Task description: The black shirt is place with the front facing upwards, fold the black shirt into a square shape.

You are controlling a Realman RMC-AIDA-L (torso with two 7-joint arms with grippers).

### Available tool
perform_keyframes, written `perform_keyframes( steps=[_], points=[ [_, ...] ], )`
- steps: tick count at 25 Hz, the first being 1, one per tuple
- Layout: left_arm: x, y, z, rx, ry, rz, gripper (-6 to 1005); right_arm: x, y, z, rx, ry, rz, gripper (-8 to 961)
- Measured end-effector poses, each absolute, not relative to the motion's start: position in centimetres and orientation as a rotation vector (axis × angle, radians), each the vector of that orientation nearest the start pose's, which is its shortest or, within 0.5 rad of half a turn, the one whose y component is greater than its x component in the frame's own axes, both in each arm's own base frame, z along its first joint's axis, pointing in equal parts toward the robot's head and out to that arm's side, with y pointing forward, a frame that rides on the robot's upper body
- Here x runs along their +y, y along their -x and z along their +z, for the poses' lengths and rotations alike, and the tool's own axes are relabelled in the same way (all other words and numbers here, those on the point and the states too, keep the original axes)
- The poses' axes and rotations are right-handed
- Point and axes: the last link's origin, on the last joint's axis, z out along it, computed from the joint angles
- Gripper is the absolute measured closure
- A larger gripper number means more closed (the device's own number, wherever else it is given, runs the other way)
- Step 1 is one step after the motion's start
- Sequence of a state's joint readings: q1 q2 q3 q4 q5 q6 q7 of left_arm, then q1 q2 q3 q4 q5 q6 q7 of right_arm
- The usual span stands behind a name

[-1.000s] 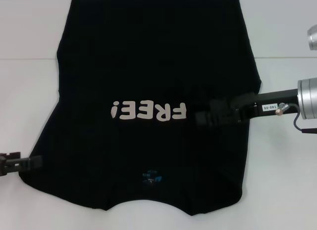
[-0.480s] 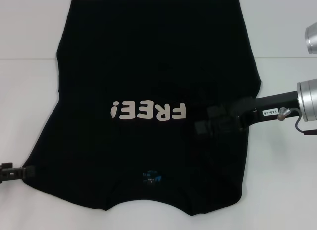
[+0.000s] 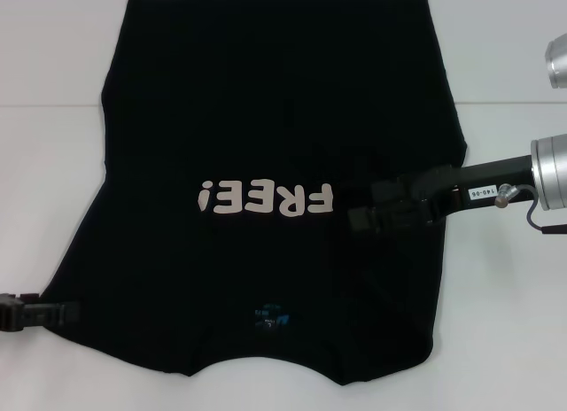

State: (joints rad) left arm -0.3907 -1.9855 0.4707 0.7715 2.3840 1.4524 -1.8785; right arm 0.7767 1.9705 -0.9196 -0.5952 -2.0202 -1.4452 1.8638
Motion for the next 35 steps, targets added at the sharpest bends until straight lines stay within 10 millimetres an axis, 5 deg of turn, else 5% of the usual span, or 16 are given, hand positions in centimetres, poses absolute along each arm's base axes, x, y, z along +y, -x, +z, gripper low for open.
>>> perform_keyframes(
  steps=[15,23,35],
  points=[
    [29.9,37.5,6.9,-1.410,2.267,-0.215,94,39.5,-20.1,0.5,0.958,2.816,0.471,24],
    [30.1,37.3,7.0,-1.403,2.264,-0.216,555,39.6,-20.2,0.8,0.957,2.807,0.494,24],
    [30.6,36.9,7.3,-1.380,2.263,-0.222,900,39.6,-20.6,1.0,0.980,2.787,0.482,25]
  ],
)
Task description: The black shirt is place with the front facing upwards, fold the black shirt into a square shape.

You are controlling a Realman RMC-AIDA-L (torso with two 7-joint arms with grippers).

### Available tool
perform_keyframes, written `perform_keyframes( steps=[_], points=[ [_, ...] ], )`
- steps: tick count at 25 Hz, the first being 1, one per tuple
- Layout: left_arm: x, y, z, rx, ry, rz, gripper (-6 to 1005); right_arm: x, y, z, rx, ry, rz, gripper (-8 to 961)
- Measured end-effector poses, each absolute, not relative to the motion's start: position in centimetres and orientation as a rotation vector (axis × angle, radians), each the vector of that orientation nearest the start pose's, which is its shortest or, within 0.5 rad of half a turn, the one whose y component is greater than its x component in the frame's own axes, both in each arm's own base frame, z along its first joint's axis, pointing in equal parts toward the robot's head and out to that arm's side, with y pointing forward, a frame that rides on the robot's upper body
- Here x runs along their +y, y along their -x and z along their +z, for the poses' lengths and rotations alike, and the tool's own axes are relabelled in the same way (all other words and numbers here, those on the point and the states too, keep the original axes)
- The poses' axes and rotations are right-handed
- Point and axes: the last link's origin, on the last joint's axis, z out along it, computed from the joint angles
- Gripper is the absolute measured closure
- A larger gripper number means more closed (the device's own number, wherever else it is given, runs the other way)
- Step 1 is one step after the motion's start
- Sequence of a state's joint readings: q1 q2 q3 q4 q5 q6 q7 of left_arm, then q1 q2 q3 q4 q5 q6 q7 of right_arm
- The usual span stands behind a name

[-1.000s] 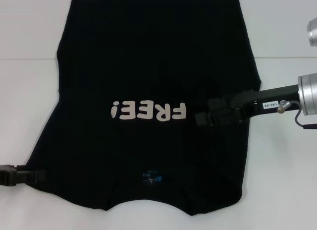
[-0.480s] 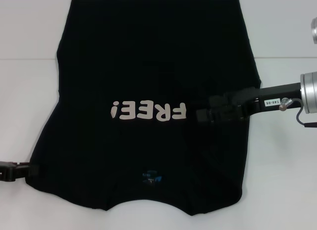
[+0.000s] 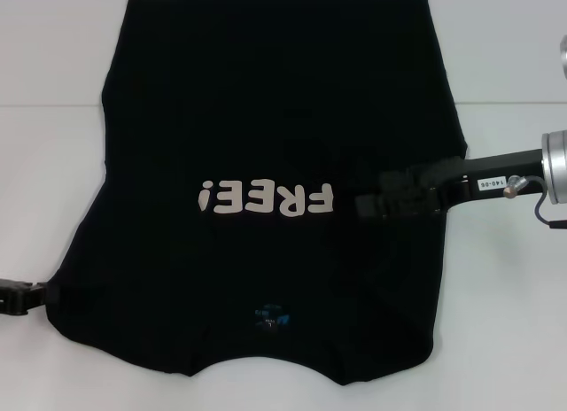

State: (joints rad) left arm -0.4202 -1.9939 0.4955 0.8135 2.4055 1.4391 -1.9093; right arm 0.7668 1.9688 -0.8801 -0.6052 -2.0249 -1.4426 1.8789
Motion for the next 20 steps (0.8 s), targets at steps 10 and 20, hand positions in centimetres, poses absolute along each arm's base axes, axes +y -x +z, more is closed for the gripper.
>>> perform_keyframes(
  steps=[10,20],
  points=[
    [30.8,36.1,6.8,-1.387,2.290,-0.256,992,38.6,-21.2,2.5,1.192,2.758,0.077,24],
    [30.8,36.0,6.0,-1.379,2.288,-0.260,992,37.3,-21.8,1.8,1.255,2.711,-0.252,26]
  ],
)
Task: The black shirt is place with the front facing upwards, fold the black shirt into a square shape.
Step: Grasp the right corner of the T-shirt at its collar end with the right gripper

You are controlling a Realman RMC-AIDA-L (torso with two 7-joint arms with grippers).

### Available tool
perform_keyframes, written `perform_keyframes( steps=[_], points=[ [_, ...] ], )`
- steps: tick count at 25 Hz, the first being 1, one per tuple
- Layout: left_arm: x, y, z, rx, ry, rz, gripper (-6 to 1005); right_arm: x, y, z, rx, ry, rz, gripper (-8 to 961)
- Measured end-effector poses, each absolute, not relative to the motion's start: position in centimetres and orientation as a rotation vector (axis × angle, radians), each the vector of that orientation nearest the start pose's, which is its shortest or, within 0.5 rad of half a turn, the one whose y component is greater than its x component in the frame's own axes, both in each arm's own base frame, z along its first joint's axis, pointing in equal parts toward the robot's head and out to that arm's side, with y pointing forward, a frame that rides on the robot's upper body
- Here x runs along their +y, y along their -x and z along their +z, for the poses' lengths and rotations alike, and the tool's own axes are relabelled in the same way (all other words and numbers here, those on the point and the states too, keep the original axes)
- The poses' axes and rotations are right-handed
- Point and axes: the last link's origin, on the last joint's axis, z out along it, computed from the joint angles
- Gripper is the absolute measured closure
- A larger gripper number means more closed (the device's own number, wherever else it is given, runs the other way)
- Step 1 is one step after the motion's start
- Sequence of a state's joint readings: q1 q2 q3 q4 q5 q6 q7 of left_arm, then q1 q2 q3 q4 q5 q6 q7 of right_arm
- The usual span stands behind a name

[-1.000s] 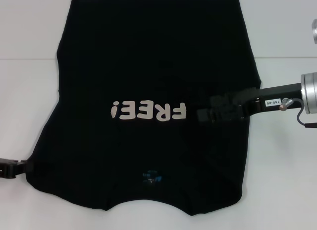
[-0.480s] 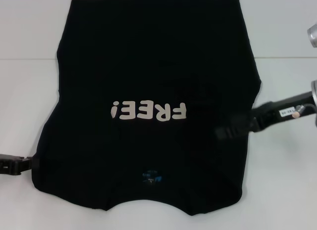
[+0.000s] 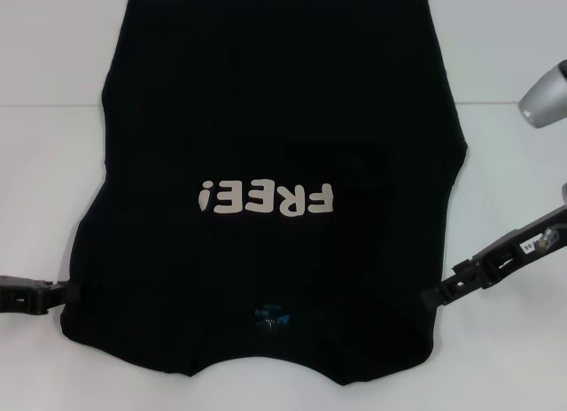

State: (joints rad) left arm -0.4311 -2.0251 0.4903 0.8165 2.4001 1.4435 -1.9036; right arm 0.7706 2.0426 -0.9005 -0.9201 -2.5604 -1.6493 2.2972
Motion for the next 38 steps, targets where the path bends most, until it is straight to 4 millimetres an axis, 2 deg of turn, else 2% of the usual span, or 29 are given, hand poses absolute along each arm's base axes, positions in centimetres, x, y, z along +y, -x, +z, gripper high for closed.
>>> perform_keyframes(
  steps=[19,25,38],
  points=[
    [30.9,35.9,5.8,-1.369,2.295,-0.265,993,38.3,-18.3,-2.4,1.096,2.681,-0.578,46],
    [31.0,35.8,5.9,-1.364,2.297,-0.264,993,38.6,-17.7,-3.1,1.078,2.664,-0.640,152],
    [31.2,35.9,6.1,-1.357,2.288,-0.259,992,38.6,-17.2,-4.6,1.023,2.651,-0.727,152]
  ],
)
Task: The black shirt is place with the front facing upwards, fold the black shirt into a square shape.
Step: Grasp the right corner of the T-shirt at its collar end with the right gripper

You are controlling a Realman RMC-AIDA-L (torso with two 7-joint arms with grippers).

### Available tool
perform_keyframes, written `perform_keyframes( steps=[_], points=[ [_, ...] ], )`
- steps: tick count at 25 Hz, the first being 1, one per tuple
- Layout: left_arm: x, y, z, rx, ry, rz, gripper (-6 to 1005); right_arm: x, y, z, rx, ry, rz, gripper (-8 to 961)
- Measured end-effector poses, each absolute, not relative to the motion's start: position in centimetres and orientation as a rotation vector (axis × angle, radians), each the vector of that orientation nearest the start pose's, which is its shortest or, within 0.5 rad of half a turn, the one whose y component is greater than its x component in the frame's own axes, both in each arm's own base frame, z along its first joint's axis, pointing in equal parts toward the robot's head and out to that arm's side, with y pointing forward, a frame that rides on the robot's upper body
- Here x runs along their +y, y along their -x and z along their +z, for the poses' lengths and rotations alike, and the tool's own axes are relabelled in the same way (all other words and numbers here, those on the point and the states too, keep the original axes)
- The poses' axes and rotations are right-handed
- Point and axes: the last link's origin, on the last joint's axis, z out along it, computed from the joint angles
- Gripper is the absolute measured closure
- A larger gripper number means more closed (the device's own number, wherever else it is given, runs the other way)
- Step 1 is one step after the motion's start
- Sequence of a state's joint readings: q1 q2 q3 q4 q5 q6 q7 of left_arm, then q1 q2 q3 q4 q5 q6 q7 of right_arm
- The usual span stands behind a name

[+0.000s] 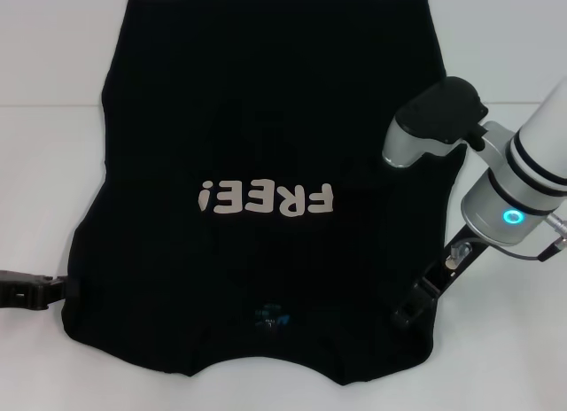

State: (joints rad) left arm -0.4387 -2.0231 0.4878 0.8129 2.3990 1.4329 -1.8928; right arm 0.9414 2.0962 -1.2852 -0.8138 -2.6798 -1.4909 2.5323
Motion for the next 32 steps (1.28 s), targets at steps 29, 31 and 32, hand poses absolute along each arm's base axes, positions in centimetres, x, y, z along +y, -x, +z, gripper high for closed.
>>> perform_keyframes(
  steps=[29,31,32],
  points=[
    [31.2,36.0,6.2,-1.341,2.292,-0.252,992,38.4,-16.6,-6.0,0.979,2.600,-0.797,912],
    [31.2,36.0,6.2,-1.342,2.290,-0.253,992,38.4,-16.6,-6.0,0.994,2.606,-0.774,934],
    [31.2,36.0,6.2,-1.343,2.287,-0.256,992,38.3,-16.7,-5.9,1.007,2.607,-0.757,934]
  ],
)
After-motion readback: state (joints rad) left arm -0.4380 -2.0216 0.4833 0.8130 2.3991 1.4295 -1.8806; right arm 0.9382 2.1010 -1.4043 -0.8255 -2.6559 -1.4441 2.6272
